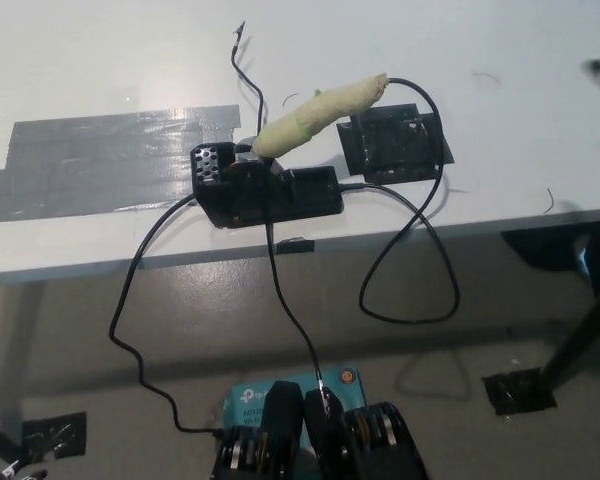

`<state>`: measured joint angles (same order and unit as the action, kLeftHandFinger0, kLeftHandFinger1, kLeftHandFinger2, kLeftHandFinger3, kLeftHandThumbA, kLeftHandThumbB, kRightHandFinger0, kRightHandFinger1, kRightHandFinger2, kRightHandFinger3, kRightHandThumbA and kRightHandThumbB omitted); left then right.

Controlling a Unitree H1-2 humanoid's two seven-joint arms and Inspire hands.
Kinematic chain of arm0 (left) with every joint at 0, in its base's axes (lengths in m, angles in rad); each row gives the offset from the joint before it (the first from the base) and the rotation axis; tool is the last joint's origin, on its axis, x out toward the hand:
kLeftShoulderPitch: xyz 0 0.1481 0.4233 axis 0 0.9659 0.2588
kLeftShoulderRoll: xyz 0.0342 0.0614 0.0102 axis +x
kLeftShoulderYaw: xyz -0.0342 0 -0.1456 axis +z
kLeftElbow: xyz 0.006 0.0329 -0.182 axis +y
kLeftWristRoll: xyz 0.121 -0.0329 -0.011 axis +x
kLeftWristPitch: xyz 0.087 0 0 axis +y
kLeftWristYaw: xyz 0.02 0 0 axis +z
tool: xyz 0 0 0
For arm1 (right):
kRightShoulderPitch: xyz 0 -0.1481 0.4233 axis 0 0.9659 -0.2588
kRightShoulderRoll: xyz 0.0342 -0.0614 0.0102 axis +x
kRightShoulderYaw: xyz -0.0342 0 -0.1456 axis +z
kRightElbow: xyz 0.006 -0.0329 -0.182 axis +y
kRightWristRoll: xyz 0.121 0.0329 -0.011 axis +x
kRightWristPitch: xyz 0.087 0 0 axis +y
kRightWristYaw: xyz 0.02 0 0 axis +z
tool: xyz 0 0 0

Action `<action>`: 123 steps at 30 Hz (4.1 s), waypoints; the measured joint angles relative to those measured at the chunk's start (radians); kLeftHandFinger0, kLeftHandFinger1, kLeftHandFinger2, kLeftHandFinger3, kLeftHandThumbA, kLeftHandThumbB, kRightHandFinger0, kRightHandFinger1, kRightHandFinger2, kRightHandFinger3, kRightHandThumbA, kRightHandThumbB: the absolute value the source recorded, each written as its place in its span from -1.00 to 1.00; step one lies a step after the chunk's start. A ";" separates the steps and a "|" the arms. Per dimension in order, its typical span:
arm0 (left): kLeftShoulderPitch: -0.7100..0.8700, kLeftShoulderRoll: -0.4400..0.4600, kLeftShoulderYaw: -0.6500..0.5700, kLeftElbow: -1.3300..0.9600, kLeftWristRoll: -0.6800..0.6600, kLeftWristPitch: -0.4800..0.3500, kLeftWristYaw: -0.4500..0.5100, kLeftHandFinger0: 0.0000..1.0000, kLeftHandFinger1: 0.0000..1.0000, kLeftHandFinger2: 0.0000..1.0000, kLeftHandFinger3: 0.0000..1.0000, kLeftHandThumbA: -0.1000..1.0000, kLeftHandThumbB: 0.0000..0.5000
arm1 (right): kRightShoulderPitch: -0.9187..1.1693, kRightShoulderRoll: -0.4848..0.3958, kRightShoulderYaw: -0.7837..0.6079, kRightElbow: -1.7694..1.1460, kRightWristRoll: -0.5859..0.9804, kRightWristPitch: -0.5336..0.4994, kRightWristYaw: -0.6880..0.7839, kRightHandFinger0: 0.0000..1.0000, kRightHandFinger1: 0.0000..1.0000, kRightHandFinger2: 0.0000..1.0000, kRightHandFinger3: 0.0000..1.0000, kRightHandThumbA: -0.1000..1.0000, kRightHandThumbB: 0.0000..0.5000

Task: The robot uses its right hand to grab the soldering gun kept on the middle of the table and pulls it out of its base and keep it on the right side of the base

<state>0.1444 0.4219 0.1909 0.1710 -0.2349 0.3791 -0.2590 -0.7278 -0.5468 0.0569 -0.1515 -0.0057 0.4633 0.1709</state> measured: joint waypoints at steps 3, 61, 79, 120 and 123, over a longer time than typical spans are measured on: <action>0.001 0.000 0.000 0.001 0.000 -0.001 0.000 0.25 0.56 0.99 1.00 0.02 0.42 | -0.090 0.015 0.098 0.051 -0.031 0.003 0.032 1.00 1.00 1.00 1.00 0.48 0.40; -0.002 0.002 -0.073 -0.033 0.087 0.002 -0.001 0.42 0.54 0.90 1.00 0.15 0.17 | -0.457 0.254 0.728 0.590 -0.699 -0.313 0.341 1.00 1.00 1.00 1.00 0.37 0.73; -0.007 0.020 -0.134 -0.034 0.143 0.001 -0.001 0.43 0.62 1.00 1.00 0.08 0.00 | -0.397 0.249 0.761 0.653 -0.922 -0.336 0.237 1.00 1.00 1.00 1.00 -0.15 0.26; -0.019 0.033 -0.171 -0.045 0.183 0.001 -0.004 0.54 0.63 0.96 1.00 0.44 -0.24 | -0.323 0.224 0.643 0.759 -1.081 -0.499 -0.249 -1.00 -0.97 -0.24 -0.67 -1.00 -1.00; -0.019 0.033 -0.171 -0.045 0.183 0.001 -0.004 0.57 0.65 0.99 1.00 0.44 -0.24 | -0.332 0.209 0.631 0.759 -1.081 -0.511 -0.249 -1.00 -1.00 -0.67 -0.83 -1.00 -0.97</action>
<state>0.1254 0.4546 0.0203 0.1258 -0.0520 0.3802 -0.2626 -1.0598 -0.3374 0.6876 0.6072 -1.0865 -0.0476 -0.0778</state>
